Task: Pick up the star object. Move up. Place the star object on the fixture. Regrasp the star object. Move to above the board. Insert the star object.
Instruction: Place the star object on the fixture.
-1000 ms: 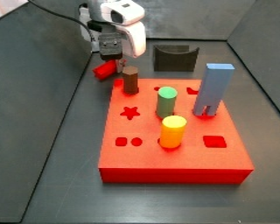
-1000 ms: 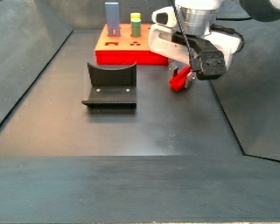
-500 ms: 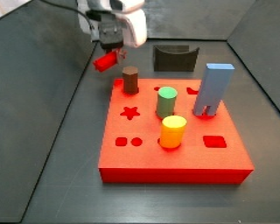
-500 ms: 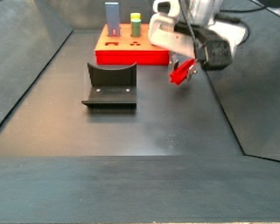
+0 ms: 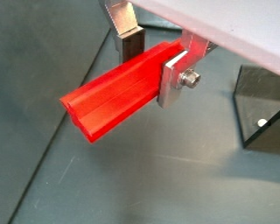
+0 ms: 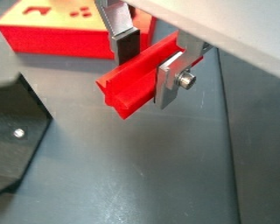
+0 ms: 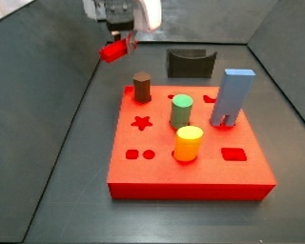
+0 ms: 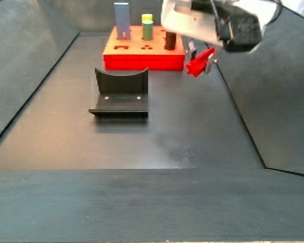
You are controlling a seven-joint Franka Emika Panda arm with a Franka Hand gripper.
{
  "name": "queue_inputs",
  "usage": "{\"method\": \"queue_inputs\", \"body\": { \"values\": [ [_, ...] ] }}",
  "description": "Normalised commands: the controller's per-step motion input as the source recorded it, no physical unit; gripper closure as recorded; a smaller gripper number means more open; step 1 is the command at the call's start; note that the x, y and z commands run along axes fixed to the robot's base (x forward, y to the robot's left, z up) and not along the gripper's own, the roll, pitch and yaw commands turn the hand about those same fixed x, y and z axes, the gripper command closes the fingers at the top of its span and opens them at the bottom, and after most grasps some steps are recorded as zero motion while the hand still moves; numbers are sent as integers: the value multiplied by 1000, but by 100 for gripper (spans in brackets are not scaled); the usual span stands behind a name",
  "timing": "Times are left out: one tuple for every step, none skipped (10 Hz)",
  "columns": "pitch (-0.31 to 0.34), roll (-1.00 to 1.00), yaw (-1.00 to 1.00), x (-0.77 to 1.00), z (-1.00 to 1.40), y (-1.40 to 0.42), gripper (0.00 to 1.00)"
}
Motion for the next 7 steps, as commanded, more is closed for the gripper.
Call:
{"method": "queue_inputs", "body": {
  "values": [
    [10, -15, 3, -9, 1000, -3, 100],
    [29, -22, 3, -11, 1000, -5, 100],
    [37, -26, 3, -12, 1000, -6, 100],
    [43, -36, 3, -17, 1000, -8, 100],
    [45, -41, 3, -18, 992, -9, 100],
    [49, -47, 2, -13, 833, -9, 100],
    [60, -56, 2, -6, 617, -7, 100]
  ]
}}
